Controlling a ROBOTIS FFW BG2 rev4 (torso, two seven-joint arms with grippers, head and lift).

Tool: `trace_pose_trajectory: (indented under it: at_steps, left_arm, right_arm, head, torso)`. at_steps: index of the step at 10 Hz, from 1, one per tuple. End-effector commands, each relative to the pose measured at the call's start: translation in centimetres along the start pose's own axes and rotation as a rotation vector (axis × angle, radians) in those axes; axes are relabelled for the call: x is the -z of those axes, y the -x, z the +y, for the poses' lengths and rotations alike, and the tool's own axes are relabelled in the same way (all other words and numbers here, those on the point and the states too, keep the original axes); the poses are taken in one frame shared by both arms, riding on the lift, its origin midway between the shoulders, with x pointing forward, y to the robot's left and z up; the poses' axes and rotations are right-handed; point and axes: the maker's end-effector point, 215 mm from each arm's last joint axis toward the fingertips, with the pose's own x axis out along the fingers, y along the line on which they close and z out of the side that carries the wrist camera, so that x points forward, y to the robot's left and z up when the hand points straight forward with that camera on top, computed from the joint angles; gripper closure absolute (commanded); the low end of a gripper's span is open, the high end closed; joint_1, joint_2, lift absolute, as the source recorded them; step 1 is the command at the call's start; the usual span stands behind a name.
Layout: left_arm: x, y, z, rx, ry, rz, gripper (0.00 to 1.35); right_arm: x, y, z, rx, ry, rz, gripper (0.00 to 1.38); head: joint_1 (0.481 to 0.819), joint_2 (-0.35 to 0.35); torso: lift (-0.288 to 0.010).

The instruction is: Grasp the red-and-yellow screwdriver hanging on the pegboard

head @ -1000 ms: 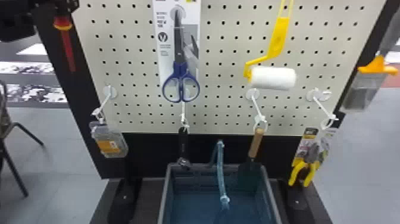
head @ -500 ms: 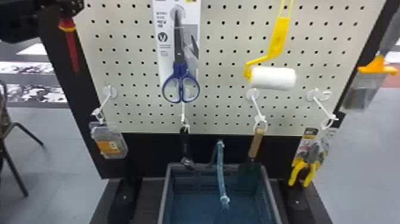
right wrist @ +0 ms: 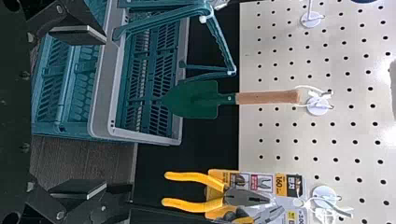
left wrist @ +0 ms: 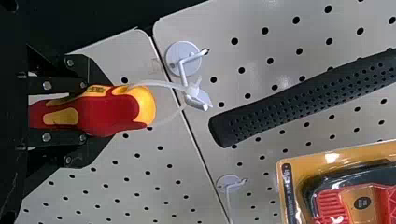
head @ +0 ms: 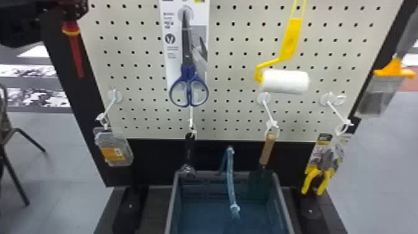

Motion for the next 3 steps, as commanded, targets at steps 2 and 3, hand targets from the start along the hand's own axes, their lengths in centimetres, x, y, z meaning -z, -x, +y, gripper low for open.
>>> trace_pose_trajectory:
  at_steps: [2,3]
  left_arm:
    - [0.10,-0.01,-0.06,0.002,0.002,0.002,1.22]
    - [0.10,-0.01,-0.06,0.002,0.002,0.002,1.22]
  right_arm:
    - [0.01,0.01,0.00,0.000,0.000,0.000,0.20]
    - [0.01,0.01,0.00,0.000,0.000,0.000,0.20]
  head:
    - [0.549,0.000]
    - [0.549,0.000]
  torso:
    - [-0.100]
    - [-0.100]
